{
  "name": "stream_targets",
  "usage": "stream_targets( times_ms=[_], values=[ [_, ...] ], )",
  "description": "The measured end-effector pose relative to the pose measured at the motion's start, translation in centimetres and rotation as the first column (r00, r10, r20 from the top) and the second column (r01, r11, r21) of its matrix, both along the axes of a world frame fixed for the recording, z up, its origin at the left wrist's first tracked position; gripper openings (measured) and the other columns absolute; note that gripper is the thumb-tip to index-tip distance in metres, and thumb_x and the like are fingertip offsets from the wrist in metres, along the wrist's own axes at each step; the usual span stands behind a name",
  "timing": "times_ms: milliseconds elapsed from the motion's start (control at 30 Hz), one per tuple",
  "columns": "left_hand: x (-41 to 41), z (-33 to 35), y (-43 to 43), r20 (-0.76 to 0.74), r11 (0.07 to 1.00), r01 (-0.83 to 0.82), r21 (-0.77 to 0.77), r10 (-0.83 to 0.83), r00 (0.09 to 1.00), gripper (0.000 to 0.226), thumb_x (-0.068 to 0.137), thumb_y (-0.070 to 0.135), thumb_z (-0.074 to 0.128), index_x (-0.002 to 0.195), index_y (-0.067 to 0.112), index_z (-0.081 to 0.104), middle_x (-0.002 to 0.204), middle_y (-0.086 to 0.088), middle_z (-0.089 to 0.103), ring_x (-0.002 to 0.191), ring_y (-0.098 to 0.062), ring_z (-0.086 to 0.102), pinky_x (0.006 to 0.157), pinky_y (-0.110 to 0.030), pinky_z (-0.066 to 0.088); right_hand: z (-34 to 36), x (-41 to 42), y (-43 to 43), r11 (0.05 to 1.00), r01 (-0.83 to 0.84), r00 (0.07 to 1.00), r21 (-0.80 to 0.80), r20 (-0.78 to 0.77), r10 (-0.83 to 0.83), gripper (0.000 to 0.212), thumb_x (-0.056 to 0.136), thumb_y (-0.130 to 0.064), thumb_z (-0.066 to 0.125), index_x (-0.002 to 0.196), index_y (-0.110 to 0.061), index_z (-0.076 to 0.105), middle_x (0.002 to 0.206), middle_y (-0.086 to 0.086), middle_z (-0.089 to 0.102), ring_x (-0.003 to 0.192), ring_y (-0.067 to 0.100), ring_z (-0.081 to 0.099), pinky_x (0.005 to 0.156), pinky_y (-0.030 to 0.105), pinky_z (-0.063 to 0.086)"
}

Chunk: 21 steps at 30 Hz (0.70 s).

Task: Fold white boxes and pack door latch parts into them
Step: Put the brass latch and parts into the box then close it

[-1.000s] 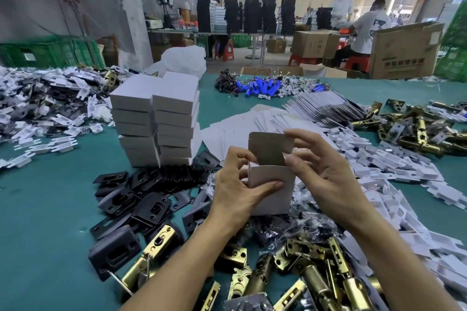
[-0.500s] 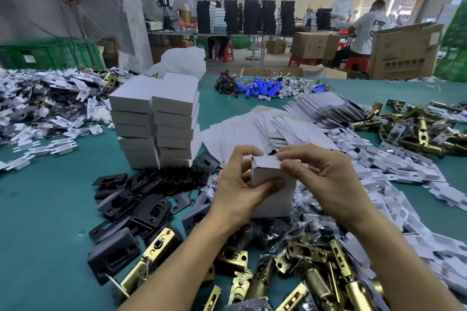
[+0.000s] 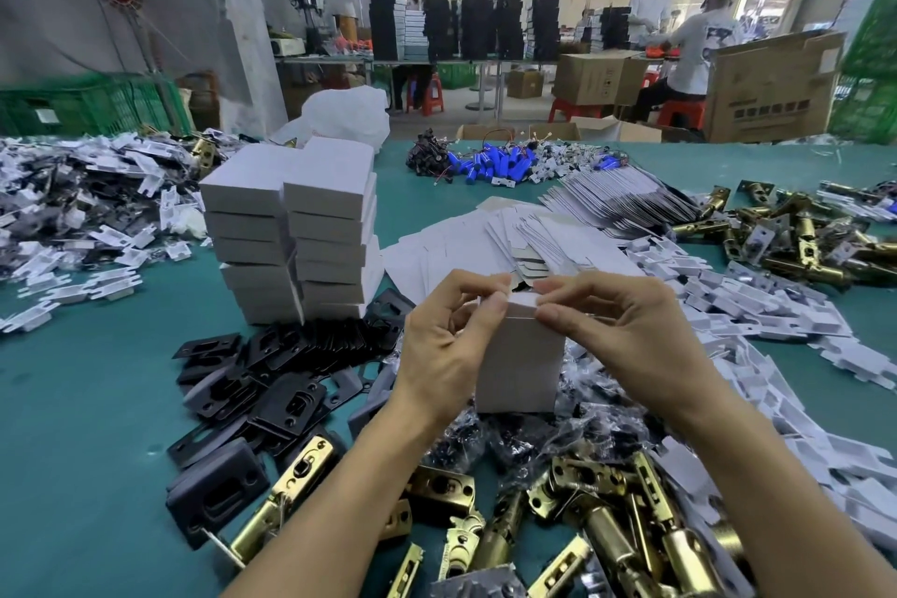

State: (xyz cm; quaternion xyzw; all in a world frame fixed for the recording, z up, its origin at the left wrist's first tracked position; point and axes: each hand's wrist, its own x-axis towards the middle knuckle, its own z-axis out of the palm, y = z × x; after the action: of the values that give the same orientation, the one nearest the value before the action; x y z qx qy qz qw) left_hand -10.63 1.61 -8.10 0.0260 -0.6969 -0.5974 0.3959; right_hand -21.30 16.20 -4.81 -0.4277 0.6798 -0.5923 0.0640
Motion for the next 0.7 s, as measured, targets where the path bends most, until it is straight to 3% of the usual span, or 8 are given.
stream_targets(
  times_ms=[100, 167, 267, 400, 467, 533, 600, 700],
  values=[
    [0.3, -0.1, -0.1, 0.039, 0.999, -0.013, -0.035, 0.014, 0.999, 0.011, 0.091, 0.038, 0.064, 0.084, 0.030, 0.068, 0.122, 0.004, 0.070, 0.110, -0.011, 0.069, 0.080, -0.018, 0.053, 0.1, -0.4, 0.6, 0.996, -0.066, 0.998, 0.052, -0.004, 0.066, 0.016, 0.068, -0.024, 0.081, 0.084, -0.025, 0.078, 0.109, 0.000, 0.074, 0.096, 0.013, 0.072, 0.081, 0.026, 0.059],
    [0.3, -0.4, -0.2, 0.026, 0.989, -0.061, -0.135, 0.065, 0.998, 0.020, 0.086, 0.045, 0.064, 0.087, 0.026, 0.069, 0.123, 0.004, 0.070, 0.111, -0.012, 0.068, 0.077, -0.022, 0.057, 0.0, -0.5, 0.6, 0.994, -0.070, 0.997, 0.080, -0.038, 0.073, 0.021, 0.071, -0.009, 0.081, 0.087, -0.022, 0.076, 0.113, 0.001, 0.071, 0.097, 0.014, 0.071, 0.083, 0.024, 0.058],
    [0.2, -1.0, -0.6, 0.011, 0.953, -0.122, -0.279, 0.130, 0.991, 0.025, 0.082, 0.035, 0.075, 0.098, 0.016, 0.070, 0.122, 0.002, 0.069, 0.110, -0.014, 0.068, 0.072, -0.031, 0.062, 0.1, -0.5, 0.6, 0.992, -0.056, 0.996, 0.115, -0.068, 0.064, 0.024, 0.074, -0.004, 0.080, 0.089, -0.023, 0.075, 0.115, -0.004, 0.070, 0.098, 0.014, 0.070, 0.085, 0.028, 0.059],
    [0.0, -1.2, -0.8, 0.060, 0.953, -0.024, -0.301, 0.044, 0.997, 0.024, 0.086, 0.025, 0.074, 0.108, 0.034, 0.071, 0.122, 0.008, 0.062, 0.118, -0.016, 0.062, 0.073, -0.030, 0.062, 0.2, -0.7, 0.8, 0.985, -0.107, 0.994, 0.137, -0.010, 0.109, 0.028, 0.079, 0.001, 0.076, 0.089, -0.026, 0.073, 0.107, -0.002, 0.074, 0.091, 0.014, 0.072, 0.076, 0.027, 0.059],
    [-0.1, -1.1, -0.6, 0.070, 0.968, 0.025, -0.248, -0.008, 0.998, 0.025, 0.087, 0.023, 0.073, 0.108, 0.035, 0.071, 0.118, 0.005, 0.063, 0.116, -0.020, 0.062, 0.073, -0.039, 0.063, 0.2, -0.8, 0.8, 0.982, -0.131, 0.991, 0.133, 0.024, 0.129, 0.026, 0.081, 0.003, 0.074, 0.087, -0.023, 0.073, 0.101, 0.003, 0.075, 0.089, 0.017, 0.073, 0.069, 0.026, 0.058],
    [-0.2, -1.0, -0.4, 0.086, 0.983, 0.042, -0.180, -0.027, 0.996, 0.022, 0.086, 0.022, 0.074, 0.104, 0.033, 0.073, 0.116, 0.000, 0.066, 0.113, -0.022, 0.064, 0.075, -0.047, 0.062, 0.1, -0.8, 0.7, 0.984, -0.116, 0.993, 0.137, 0.042, 0.111, 0.023, 0.082, 0.003, 0.072, 0.087, -0.020, 0.072, 0.097, 0.006, 0.074, 0.088, 0.020, 0.073, 0.071, 0.034, 0.062],
    [-0.2, -0.9, -0.2, 0.125, 0.994, 0.058, -0.096, -0.046, 0.991, 0.022, 0.086, 0.021, 0.076, 0.102, 0.036, 0.071, 0.114, -0.003, 0.069, 0.107, -0.024, 0.068, 0.076, -0.047, 0.062, 0.1, -0.7, 0.6, 0.987, -0.084, 0.996, 0.140, 0.013, 0.083, 0.023, 0.084, 0.002, 0.072, 0.088, -0.021, 0.073, 0.094, 0.005, 0.075, 0.086, 0.019, 0.074, 0.072, 0.039, 0.062],
    [-0.1, -0.4, -0.2, 0.209, 0.994, 0.087, 0.059, -0.097, 0.973, 0.035, 0.083, 0.028, 0.077, 0.105, 0.047, 0.059, 0.116, -0.007, 0.066, 0.098, -0.027, 0.071, 0.077, -0.045, 0.063, 0.1, -0.5, 0.5, 0.996, -0.064, 0.997, 0.066, 0.036, 0.061, 0.025, 0.083, 0.000, 0.074, 0.087, -0.024, 0.073, 0.092, 0.003, 0.074, 0.084, 0.021, 0.074, 0.066, 0.035, 0.062]
  ],
)
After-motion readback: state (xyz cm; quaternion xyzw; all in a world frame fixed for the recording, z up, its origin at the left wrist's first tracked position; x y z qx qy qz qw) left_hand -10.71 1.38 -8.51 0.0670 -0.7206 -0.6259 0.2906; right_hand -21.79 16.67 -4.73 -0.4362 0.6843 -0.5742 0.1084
